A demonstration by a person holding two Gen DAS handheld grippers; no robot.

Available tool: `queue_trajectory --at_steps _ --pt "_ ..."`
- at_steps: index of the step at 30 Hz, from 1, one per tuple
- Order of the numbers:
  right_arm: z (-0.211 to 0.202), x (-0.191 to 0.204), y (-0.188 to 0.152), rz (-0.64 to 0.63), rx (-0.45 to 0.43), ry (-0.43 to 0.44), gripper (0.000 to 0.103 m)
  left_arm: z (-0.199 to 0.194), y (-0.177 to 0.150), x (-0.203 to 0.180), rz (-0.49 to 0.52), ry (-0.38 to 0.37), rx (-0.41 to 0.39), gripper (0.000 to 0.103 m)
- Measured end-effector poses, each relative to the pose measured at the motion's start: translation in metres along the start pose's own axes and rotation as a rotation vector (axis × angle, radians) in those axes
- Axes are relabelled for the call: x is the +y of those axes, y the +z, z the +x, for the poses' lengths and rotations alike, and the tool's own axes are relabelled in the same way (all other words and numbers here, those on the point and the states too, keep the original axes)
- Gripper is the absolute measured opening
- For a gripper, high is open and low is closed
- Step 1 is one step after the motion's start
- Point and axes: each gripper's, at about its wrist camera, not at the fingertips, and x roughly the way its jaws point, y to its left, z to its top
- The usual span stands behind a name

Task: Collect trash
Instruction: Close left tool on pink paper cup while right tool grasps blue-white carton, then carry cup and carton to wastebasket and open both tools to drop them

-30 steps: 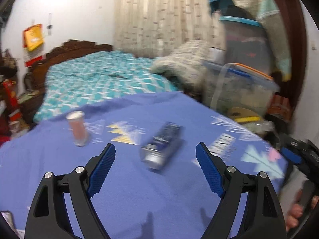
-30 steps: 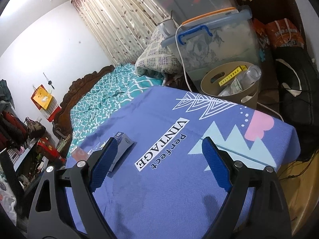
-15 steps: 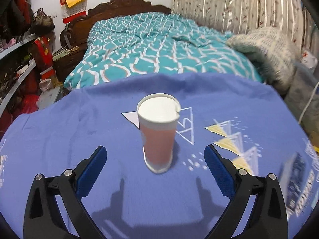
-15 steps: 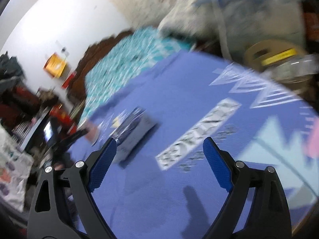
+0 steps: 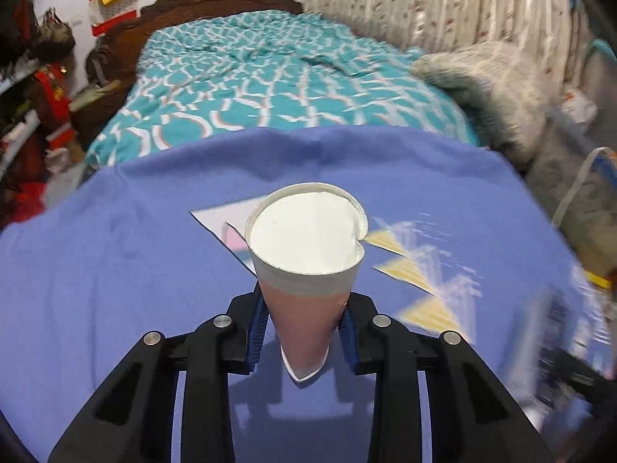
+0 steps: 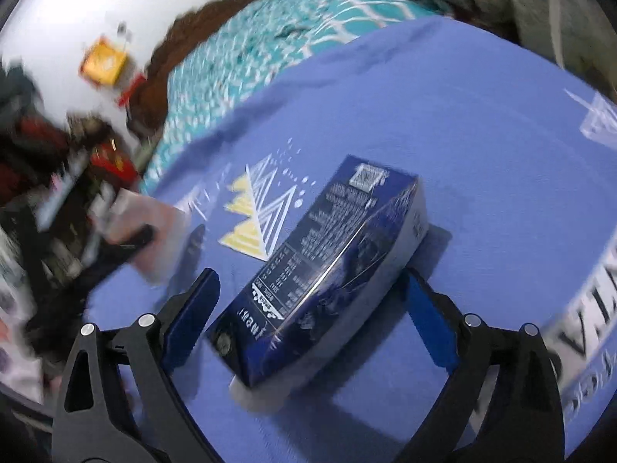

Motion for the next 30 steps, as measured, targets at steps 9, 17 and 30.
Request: queue_trajectory --at_steps 9,17,30 --pt "-0.006 0.053 -0.008 -0.486 0.052 -0.029 0.089 -0.041 -0.049 -0.038 0.02 -0.195 0.043 0.03" --pt "0.003 0.049 -0.018 -0.426 0.024 -0.043 0.073 -0.035 -0.058 -0.054 0.019 -0.154 0.063 0.031" --pt "-0.11 -0.071 0.019 -0.255 -0.169 -0.093 0.052 -0.048 -0.029 -0.157 0.15 -0.253 0.065 0.031"
